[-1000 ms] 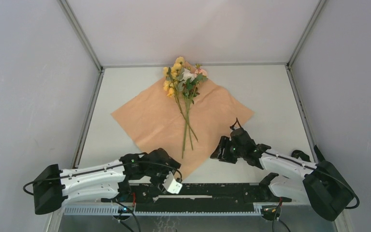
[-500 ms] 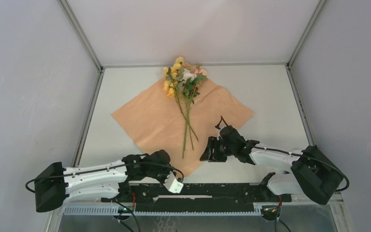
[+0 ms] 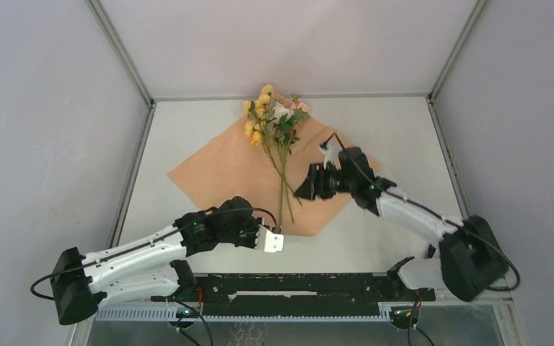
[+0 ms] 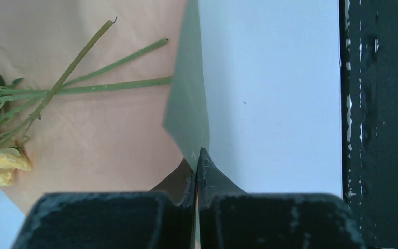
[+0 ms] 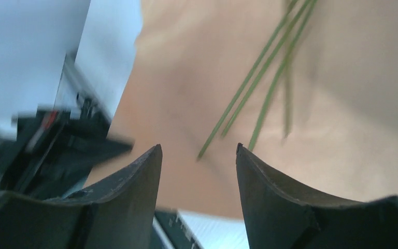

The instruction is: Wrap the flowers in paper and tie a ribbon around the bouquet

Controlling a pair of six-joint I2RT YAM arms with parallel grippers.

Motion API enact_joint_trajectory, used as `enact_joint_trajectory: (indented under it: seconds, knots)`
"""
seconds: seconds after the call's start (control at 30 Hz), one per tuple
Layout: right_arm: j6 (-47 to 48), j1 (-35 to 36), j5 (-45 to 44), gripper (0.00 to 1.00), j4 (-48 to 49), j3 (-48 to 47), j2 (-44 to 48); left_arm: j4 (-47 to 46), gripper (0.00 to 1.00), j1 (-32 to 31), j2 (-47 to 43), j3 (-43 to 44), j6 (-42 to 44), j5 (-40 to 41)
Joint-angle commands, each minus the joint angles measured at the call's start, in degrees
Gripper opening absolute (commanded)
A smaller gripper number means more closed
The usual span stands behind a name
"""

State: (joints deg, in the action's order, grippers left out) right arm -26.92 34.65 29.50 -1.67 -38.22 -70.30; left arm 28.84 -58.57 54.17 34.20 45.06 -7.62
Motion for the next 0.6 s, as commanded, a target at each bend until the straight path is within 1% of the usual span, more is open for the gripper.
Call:
enact_joint_trajectory:
  seconds: [0.0,0.13,0.23,0.3,0.37,0.47,0.57]
  knots:
    - [-1.68,-5.95,-3.5,0.63,-2.71,-12.75,-14.88,1.76,0.0,1.95,1.72,5.34,-3.97,-4.32]
    - [-0.78,-5.58,-7.09,0.6,-5.78,-24.82,-29.95,1.68,0.0,5.31,4.36,7.07,-5.15,-7.63]
    - [-1.3,-5.81,-8.69,0.57,-3.99,-28.37,-36.27,1.95,0.0,9.51,7.84,9.38,-6.6,-11.66]
    - [-1.61,-5.71,-6.29,0.54,-2.71,-29.47,-39.56,2.27,0.0,12.11,9.91,10.76,-6.58,-14.8]
    - [-1.54,-4.95,-3.03,0.48,-1.79,-29.47,-41.41,2.32,0.0,14.27,11.86,11.48,-6.5,-17.4]
    - [-1.27,-3.27,-1.02,0.41,-2.26,-29.04,-42.52,2.04,0.0,16.38,14.99,12.78,-6.55,-20.74]
    - [-4.97,-2.55,0.19,0.34,2.06,-24.98,-40.82,1.63,0.0,18.51,18.05,14.21,-7.68,-23.87]
